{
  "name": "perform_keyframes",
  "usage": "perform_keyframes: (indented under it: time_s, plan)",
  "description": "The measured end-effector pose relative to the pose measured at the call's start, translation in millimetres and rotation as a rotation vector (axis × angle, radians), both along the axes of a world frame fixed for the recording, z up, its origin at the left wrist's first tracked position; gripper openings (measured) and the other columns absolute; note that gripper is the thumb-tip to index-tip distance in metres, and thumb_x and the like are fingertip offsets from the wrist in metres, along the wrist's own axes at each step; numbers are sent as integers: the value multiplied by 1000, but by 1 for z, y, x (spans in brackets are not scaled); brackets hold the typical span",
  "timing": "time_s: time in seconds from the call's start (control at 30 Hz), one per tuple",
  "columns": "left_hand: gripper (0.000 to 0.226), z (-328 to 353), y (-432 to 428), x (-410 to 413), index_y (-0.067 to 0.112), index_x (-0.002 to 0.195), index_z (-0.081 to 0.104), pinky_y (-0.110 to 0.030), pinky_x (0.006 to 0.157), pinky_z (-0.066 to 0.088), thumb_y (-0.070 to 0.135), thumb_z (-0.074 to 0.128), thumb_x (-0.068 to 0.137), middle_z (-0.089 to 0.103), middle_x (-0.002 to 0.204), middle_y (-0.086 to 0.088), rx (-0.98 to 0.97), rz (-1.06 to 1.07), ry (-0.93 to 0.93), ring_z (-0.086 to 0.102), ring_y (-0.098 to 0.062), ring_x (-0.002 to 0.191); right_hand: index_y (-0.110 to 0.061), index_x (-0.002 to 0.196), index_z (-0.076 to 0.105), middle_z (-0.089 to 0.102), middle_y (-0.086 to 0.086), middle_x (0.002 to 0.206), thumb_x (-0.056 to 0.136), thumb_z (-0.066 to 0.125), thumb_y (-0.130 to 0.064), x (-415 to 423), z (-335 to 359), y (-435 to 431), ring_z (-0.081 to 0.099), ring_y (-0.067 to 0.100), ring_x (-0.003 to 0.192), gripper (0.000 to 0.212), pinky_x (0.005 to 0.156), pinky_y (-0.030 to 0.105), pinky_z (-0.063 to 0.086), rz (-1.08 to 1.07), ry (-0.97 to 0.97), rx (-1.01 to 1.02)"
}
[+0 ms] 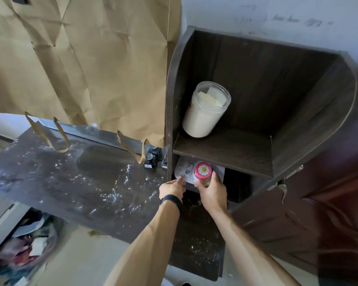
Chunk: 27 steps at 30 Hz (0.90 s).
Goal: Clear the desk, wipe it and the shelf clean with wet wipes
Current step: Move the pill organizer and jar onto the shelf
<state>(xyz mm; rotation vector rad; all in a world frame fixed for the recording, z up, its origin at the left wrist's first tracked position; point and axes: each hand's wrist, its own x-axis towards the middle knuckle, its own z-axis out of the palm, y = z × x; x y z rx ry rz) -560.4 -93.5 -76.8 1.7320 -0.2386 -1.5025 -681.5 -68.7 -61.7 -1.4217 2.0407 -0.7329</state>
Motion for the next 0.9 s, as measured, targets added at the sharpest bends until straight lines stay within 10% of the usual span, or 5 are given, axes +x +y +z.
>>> perform_keyframes:
  time_s: [0.37,0.9]
  plan:
    - [23,6,-6,4,15,71,72,-26,55,44,30,73,89,75,82,1,50,-90,-1,66,-12,67,-13,145,40,58,7,138,88,72,-41,-1,-3,-3,56,21,127,71,103,32,44,63,12,-36]
    - [22,14,-2,15,11,85,74,-25,57,47,31,70,91,77,88,-1,4,-160,-33,71,-12,75,-14,147,36,56,6,140,89,69,-41,4,-2,-2,55,21,128,72,101,32,44,77,-17,12]
